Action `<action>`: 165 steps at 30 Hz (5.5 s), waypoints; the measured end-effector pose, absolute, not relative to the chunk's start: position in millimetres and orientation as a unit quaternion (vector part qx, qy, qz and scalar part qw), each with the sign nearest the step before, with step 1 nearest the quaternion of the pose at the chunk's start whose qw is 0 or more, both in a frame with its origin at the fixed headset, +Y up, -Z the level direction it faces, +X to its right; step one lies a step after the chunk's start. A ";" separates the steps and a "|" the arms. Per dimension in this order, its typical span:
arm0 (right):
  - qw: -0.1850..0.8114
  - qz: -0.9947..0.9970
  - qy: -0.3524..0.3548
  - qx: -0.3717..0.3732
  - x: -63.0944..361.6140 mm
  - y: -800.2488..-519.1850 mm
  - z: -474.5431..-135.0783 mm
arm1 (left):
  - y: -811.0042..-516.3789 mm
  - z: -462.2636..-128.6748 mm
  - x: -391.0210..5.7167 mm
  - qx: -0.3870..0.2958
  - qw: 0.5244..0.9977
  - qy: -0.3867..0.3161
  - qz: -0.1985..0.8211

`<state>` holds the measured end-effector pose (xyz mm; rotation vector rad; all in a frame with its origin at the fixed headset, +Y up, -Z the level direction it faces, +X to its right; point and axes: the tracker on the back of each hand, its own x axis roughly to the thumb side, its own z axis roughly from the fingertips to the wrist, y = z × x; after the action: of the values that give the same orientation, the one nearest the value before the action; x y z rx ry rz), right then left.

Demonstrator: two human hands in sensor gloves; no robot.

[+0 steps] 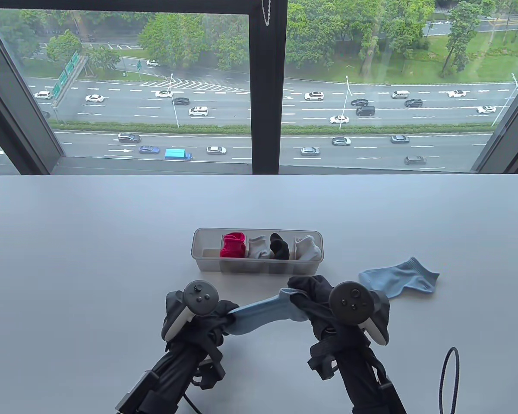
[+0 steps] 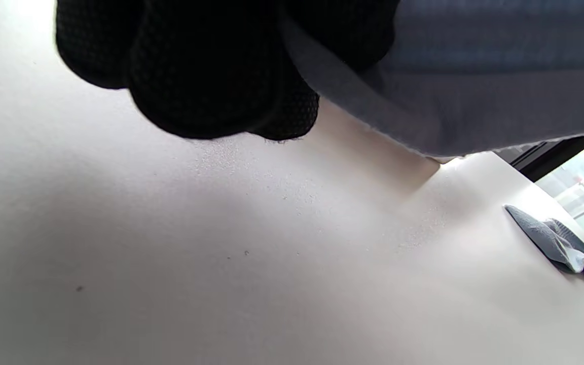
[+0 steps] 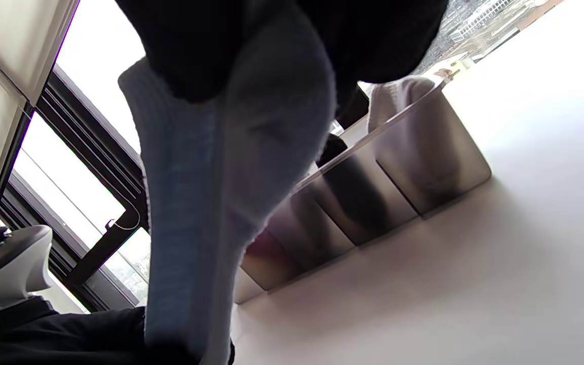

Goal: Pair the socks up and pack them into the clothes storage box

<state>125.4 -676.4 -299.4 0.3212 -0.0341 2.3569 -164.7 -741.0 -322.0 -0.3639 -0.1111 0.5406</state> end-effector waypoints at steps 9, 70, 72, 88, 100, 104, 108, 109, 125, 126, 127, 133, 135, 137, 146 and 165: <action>0.272 0.946 -0.032 0.175 104.4 -673.8 -293.3 | -695.2 -307.0 -139.4 -0.169 0.888 -0.259 0.340; 0.121 0.985 -0.099 0.077 120.6 -655.8 -311.1 | -719.5 -309.5 -148.8 -0.217 0.789 -0.227 0.528; 0.127 0.977 -0.119 0.127 85.2 -654.6 -295.9 | -726.0 -307.8 -143.6 -0.241 0.723 -0.224 0.608; 0.444 0.884 0.046 0.142 89.5 -702.0 -287.3 | -720.4 -302.7 -144.0 -0.115 0.694 -0.191 0.685; 0.442 0.880 -0.030 0.170 99.8 -673.6 -285.6 | -681.9 -300.6 -134.1 -0.126 0.835 -0.232 0.483; 0.473 0.869 0.016 0.144 109.9 -659.3 -284.3 | -671.0 -310.4 -125.9 -0.147 0.812 -0.233 0.514; 0.406 0.909 0.093 0.028 117.0 -675.9 -298.6 | -691.1 -327.8 -99.5 -0.270 0.823 -0.167 0.472; 0.370 0.922 0.111 0.002 116.0 -688.3 -305.5 | -703.8 -335.1 -90.0 -0.292 0.833 -0.149 0.446; 0.145 0.968 0.202 -0.028 99.4 -768.9 -325.4 | -768.7 -338.6 -74.9 -0.334 0.868 -0.100 0.353; 0.159 0.968 0.195 -0.021 101.4 -767.1 -323.1 | -763.6 -334.0 -78.5 -0.325 0.872 -0.112 0.348; 0.195 0.963 0.185 0.007 103.2 -762.5 -319.8 | -751.5 -327.4 -87.6 -0.271 0.896 -0.114 0.333; 0.326 0.928 0.113 0.141 82.0 -717.5 -306.6 | -708.9 -318.8 -127.0 -0.261 0.893 -0.205 0.305; 0.350 0.916 0.108 0.166 73.1 -710.5 -303.1 | -707.7 -314.8 -138.2 -0.233 0.881 -0.206 0.357; 0.340 0.921 0.074 0.173 70.9 -707.5 -300.7 | -710.1 -312.4 -152.0 -0.152 0.866 -0.177 0.442; 0.405 0.882 0.051 0.235 79.5 -677.0 -293.8 | -703.9 -315.3 -174.1 -0.117 0.824 -0.151 0.534; 0.404 0.895 -0.037 0.188 84.3 -674.9 -290.7 | -688.3 -300.6 -143.0 -0.108 0.790 -0.273 0.539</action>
<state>84.3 -674.9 -290.7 0.4736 -0.0924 2.2598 -143.0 -688.3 -300.6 -0.2320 -0.5879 1.1598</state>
